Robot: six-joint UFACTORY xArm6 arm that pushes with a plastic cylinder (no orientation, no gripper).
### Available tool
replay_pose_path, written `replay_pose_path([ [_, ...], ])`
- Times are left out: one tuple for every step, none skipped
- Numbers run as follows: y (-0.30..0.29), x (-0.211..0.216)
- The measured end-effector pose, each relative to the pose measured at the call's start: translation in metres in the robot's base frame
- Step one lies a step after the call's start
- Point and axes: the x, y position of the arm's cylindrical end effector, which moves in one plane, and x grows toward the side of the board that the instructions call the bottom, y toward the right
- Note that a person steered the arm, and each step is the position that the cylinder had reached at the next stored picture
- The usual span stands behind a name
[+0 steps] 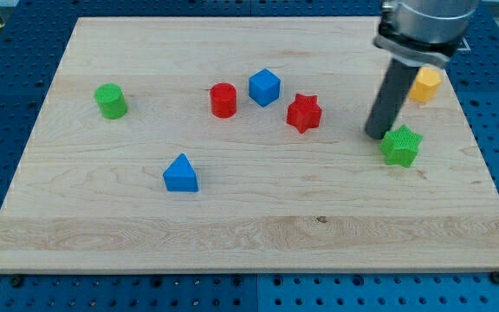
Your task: Push the green star into the yellow hexagon
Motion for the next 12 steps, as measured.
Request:
replay_pose_path([
  [-0.046, 0.017],
  [-0.024, 0.037],
  [0.034, 0.037],
  [0.071, 0.037],
  [0.060, 0.054],
  [0.073, 0.089],
  [0.100, 0.086],
  [0.100, 0.064],
  [0.100, 0.040],
  [0.100, 0.051],
  [0.119, 0.061],
  [0.122, 0.040],
])
